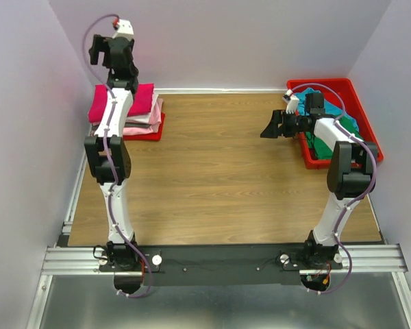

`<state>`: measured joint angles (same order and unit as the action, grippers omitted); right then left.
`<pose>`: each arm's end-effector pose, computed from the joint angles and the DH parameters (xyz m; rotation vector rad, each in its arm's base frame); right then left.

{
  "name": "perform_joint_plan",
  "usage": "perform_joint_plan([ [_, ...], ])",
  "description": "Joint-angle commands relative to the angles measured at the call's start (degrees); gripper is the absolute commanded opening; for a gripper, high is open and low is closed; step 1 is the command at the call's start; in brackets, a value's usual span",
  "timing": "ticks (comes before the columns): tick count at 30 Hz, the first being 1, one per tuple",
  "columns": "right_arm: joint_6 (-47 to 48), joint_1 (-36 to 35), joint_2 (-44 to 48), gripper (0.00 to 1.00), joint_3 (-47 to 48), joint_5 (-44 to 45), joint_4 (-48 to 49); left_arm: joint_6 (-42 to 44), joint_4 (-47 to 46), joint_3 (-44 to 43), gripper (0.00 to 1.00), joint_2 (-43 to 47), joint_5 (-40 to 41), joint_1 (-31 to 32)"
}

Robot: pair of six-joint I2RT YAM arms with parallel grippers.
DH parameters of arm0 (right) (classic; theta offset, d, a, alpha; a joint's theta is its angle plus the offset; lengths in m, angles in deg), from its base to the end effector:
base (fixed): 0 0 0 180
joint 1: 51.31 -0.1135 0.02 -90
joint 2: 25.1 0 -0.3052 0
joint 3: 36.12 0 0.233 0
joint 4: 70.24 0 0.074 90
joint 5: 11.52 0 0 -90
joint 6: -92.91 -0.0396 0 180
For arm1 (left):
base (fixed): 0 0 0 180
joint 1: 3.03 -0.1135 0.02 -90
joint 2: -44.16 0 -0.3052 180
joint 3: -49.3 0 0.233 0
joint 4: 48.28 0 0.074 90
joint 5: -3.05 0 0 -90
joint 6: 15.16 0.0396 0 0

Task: Fold and stack the t-shirts
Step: Neatly place the folded tshirt to the corner, then reset both grippers

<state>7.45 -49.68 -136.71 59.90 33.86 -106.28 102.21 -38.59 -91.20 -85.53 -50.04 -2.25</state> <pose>0.4209 0.0158 0.2545 -0.3855 2.2843 0.8967 0.5497 0.0163 0.3941 -0.1334 1.6155 0.8582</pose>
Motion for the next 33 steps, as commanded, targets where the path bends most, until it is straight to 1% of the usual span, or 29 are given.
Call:
perform_joint_plan([
  [1, 0.3, 0.5, 2.4, 0.96, -0.7, 0.3, -1.1, -15.6, 5.1, -3.8, 0.98, 10.7, -7.4, -2.2],
  [2, 0.6, 0.5, 2.5, 0.96, -0.8, 0.7, -1.1, -17.8, 9.4, -3.9, 0.98, 12.6, -12.8, -3.0],
  [3, 1.4, 0.5, 2.5, 0.96, -0.8, 0.8, -1.2, -20.0, 10.7, -3.1, 0.98, 14.4, -16.0, -3.4],
  [4, 2.1, 0.5, 2.9, 0.96, -0.9, 0.9, -1.3, -24.3, 11.6, -1.9, 0.98, 16.3, -18.9, -3.8],
  [5, 2.7, 0.5, 3.4, 0.96, -0.9, 1.6, -1.4, -26.0, 13.1, 1.5, 0.97, 20.6, -25.6, -4.1],
  [7, 5.1, 0.5, 4.3, 0.96, -1.2, 2.2, -1.6, -28.6, 14.4, 6.3, 0.96, 25.3, -31.4, -4.1],
  [8, 5.9, 0.5, 5.7, 0.96, -1.5, 3.0, -2.0, -30.0, 15.3, 9.1, 0.96, 30.6, -36.6, -4.2],
  [9, 6.7, 0.5, 6.6, 0.97, -1.7, 3.3, -2.0, -30.4, 15.9, 15.0, 0.96, 33.3, -39.6, -4.2],
  [10, 8.4, 0.5, 7.7, 0.97, -2.0, 3.6, -2.1, -30.7, 16.3, 18.6, 0.96, 39.3, -42.2, -4.2],
  [11, 9.0, 0.5, 8.9, 0.96, -2.3, 4.3, -2.0, -30.9, 16.4, 22.2, 0.96, 42.5, -44.4, -4.2],
  [12, 10.7, 0.5, 11.5, 0.97, -3.1, 6.1, -2.1, -31.8, 16.4, 30.2, 0.96, 45.9, -48.1, -4.2],
  [13, 11.5, 0.5, 12.9, 0.98, -3.5, 6.9, -2.1, -32.3, 16.0, 34.1, 0.96, 52.5, -49.5, -4.2],
  [14, 12.2, 0.5, 16.3, 1.0, -3.9, 9.9, -2.0, -33.2, 16.0, 38.0, 0.96, 56.1, -50.0, -4.2],
  [15, 13.0, 0.5, 18.1, 1.0, -4.5, 11.6, -1.9, -33.6, 15.6, 42.0, 0.96, 59.4, -49.7, -4.2],
  [16, 13.9, 0.6, 19.7, 1.0, -5.7, 13.5, -1.1, -33.7, 15.7, 49.0, 0.96, 65.6, -49.6, -4.2],
  [17, 13.7, 0.6, 23.7, 1.0, -6.3, 19.5, -0.2, -33.7, 15.5, 52.2, 0.96, 68.3, -48.9, -4.2],
  [18, 13.0, 0.7, 25.7, 1.0, -7.2, 22.9, 1.0, -33.7, 15.3, 55.2, 0.96, 71.0, -48.4, -4.2],
  [19, 11.9, 0.8, 28.1, 1.0, -8.9, 26.1, 2.2, -33.3, 15.1, 61.0, 0.96, 75.6, -48.4, -4.2],
  [20, 10.9, 0.9, 30.0, 1.0, -10.0, 32.6, 4.7, -33.3, 14.9, 63.4, 0.96, 77.6, -48.4, -4.2],
  [21, 9.5, 1.1, 34.4, 1.0, -11.1, 36.0, 6.3, -33.3, 14.9, 67.8, 0.96, 79.6, -48.2, -4.2],
  [22, 5.1, 1.5, 36.4, 1.0, -13.5, 39.6, 9.3, -32.9, 14.6, 69.7, 0.96, 82.8, -48.8, -4.2],
  [24, 0.2, 1.9, 40.0, 1.0, -15.2, 47.9, 10.3, -32.7, 14.2, 72.7, 0.96, 85.6, -49.1, -4.2],
  [25, -2.8, 2.0, 41.4, 1.0, -16.2, 48.9, 10.3, -32.7, 14.0, 74.8, 0.96, 86.9, -49.1, -4.1],
  [27, -4.4, 2.0, 45.2, 1.0, -19.1, 50.2, 10.1, -33.2, 13.0, 76.4, 0.96, 89.7, -48.8, -4.1],
  [28, -7.7, 2.0, 47.8, 1.0, -20.3, 50.9, 10.0, -33.5, 12.5, 77.4, 0.96, 91.0, -48.9, -4.1],
  [29, -8.2, 2.0, 48.9, 1.0, -22.5, 52.4, 10.0, -33.9, 11.9, 78.1, 0.96, 91.3, -49.6, -4.1],
  [33, -8.5, 2.0, 53.2, 1.0, -25.6, 58.3, 10.7, -35.6, 10.2, 81.1, 0.96, 92.4, -51.1, -4.0],
])
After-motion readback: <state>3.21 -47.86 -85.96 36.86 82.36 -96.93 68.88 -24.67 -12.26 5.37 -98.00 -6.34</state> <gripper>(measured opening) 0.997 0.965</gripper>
